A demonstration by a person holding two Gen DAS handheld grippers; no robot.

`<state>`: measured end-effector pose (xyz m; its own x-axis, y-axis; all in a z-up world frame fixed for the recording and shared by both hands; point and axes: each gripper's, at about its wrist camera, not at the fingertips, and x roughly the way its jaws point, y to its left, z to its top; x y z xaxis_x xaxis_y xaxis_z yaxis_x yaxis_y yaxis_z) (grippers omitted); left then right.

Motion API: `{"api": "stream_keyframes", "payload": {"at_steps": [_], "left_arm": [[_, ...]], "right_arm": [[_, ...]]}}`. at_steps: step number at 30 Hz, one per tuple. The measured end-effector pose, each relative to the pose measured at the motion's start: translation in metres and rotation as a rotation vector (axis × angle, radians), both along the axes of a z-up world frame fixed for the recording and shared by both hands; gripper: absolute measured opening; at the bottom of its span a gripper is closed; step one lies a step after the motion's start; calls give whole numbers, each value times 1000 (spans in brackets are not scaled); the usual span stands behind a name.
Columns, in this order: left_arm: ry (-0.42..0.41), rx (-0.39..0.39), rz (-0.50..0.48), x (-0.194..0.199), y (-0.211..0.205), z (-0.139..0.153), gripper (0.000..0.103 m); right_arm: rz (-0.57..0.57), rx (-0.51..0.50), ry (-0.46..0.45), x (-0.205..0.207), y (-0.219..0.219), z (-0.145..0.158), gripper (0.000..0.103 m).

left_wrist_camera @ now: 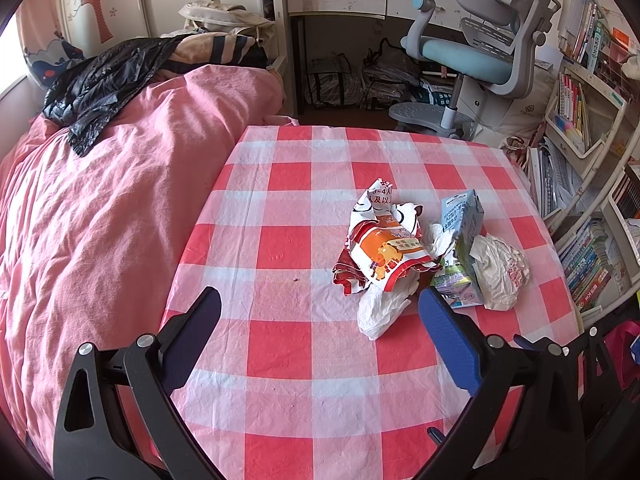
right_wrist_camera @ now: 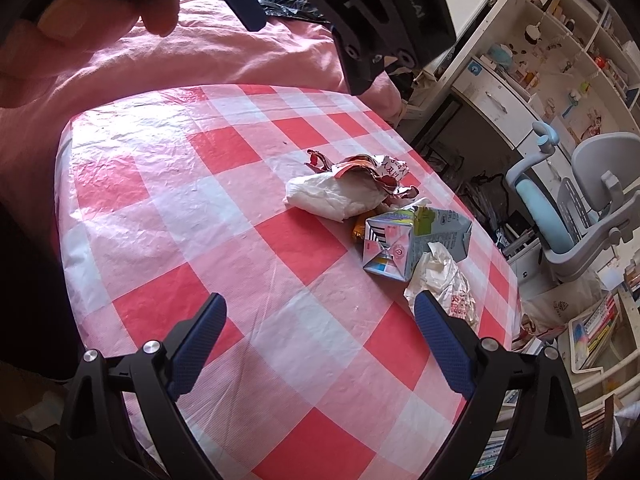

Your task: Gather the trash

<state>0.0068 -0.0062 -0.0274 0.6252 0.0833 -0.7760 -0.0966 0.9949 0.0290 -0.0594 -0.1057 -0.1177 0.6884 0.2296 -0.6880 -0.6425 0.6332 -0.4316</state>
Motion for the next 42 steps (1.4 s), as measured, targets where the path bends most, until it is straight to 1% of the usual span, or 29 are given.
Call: {"api": "stream_keyframes", "payload": {"at_steps": [12, 16, 18, 20, 22, 24, 26, 28, 30, 33, 36, 40, 42], "left_arm": [[2, 6, 6, -5, 3, -4, 96], [12, -14, 16, -8, 19, -9, 96], [21, -40, 39, -2, 34, -11, 96], [33, -89, 64, 3, 52, -13, 96], [40, -155, 87, 7, 66, -16, 96], [49, -221, 106, 11, 74, -22, 96], [57, -249, 113, 17, 72, -29, 95], [73, -222, 89, 25, 58, -35, 96], [87, -182, 42, 33, 37, -39, 95], [86, -150, 8, 46, 14, -37, 95], [91, -124, 11, 61, -1, -38, 95], [127, -74, 36, 89, -11, -48, 96], [147, -68, 50, 105, -11, -55, 96]], "right_arm": [[9, 0, -8, -2, 1, 2, 91], [9, 2, -18, -3, -1, 4, 91], [5, 12, -24, -3, -3, 7, 91], [-3, 27, -31, -2, -7, 11, 91], [-14, 39, -37, -1, -13, 15, 91], [-31, 54, -41, 2, -19, 18, 91], [-47, 69, -39, 4, -28, 21, 91], [-56, 85, -41, 7, -36, 24, 91], [-70, 95, -39, 9, -44, 25, 91], [-101, 111, -35, 15, -60, 26, 91], [-128, 136, -26, 21, -74, 27, 91], [-148, 167, -12, 29, -83, 28, 91], [-156, 184, -4, 33, -85, 29, 91]]}}
